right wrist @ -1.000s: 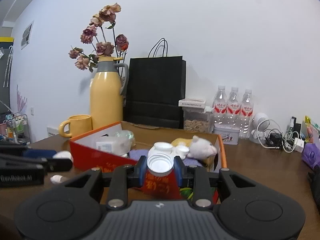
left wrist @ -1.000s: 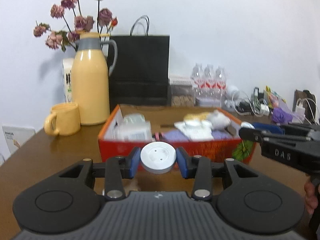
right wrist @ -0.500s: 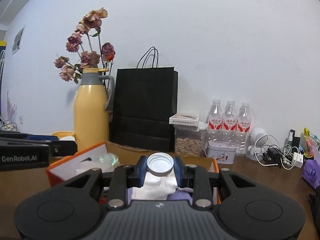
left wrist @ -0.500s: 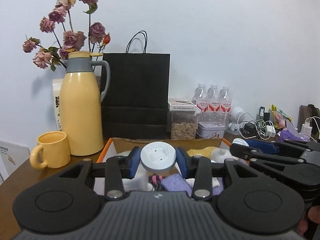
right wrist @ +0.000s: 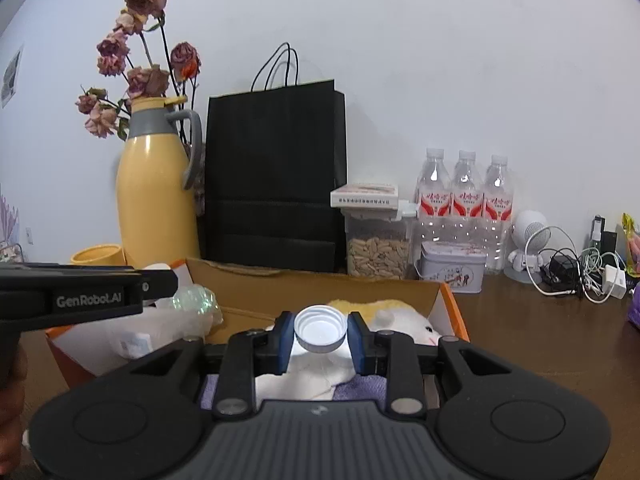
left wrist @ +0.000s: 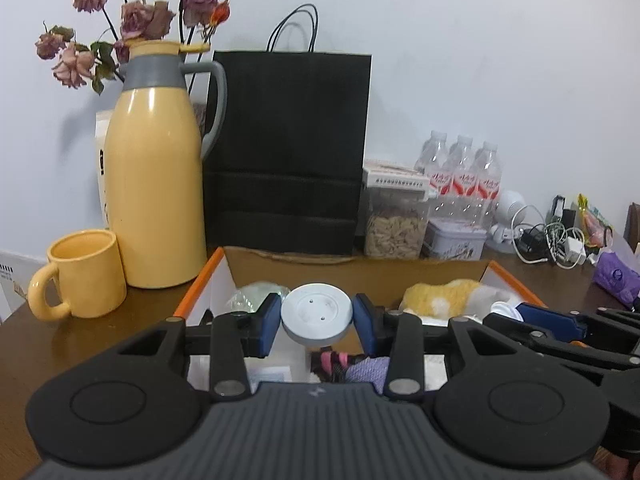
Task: Organize objects
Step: 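Lower the white disc and cap into the box and open both grippers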
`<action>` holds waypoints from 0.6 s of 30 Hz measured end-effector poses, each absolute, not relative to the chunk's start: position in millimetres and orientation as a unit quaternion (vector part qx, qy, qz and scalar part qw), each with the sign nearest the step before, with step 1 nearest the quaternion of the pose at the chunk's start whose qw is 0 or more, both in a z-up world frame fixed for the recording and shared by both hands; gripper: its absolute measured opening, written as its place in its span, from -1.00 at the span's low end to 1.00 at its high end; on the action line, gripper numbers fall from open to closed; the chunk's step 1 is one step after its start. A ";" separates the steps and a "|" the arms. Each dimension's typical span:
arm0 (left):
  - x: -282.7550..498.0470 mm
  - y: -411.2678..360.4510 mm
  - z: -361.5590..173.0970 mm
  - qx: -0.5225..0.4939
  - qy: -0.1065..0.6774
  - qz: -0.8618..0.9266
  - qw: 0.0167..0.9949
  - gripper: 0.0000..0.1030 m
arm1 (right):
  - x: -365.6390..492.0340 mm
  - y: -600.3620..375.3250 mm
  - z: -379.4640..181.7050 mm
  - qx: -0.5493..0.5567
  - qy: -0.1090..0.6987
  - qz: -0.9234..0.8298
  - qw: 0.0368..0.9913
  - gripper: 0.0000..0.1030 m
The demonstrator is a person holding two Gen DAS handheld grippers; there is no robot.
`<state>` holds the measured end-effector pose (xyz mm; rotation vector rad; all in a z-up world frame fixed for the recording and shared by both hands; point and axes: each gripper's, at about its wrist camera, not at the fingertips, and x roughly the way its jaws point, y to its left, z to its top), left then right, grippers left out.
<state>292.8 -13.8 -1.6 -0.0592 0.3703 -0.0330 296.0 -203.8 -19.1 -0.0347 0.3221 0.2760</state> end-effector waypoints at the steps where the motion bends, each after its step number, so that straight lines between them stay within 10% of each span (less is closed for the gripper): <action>1: 293.1 -13.2 -2.6 -0.029 0.185 -0.015 0.982 -0.21 | 296.3 -203.4 -20.9 -0.019 0.163 0.137 0.977 -0.47; 4: 289.1 -13.2 -3.4 -0.028 0.180 -0.014 0.983 -0.19 | 298.2 -202.5 -26.0 -0.025 0.175 0.139 0.974 -0.46; 6: 286.7 -13.1 -3.2 -0.029 0.174 -0.011 0.984 0.43 | 297.1 -202.2 -28.2 -0.028 0.179 0.139 0.973 -0.42; 8: 283.0 -12.3 -3.3 -0.033 0.157 -0.007 0.987 1.00 | 295.5 -201.1 -28.6 -0.028 0.184 0.142 0.972 0.31; 10: 281.1 -13.3 -3.2 -0.029 0.143 0.003 0.989 1.00 | 289.7 -199.9 -27.4 -0.031 0.172 0.137 0.975 0.95; 18: 279.4 -16.7 -1.8 -0.027 0.143 0.007 0.989 1.00 | 283.8 -196.3 -23.8 -0.041 0.162 0.132 0.977 1.00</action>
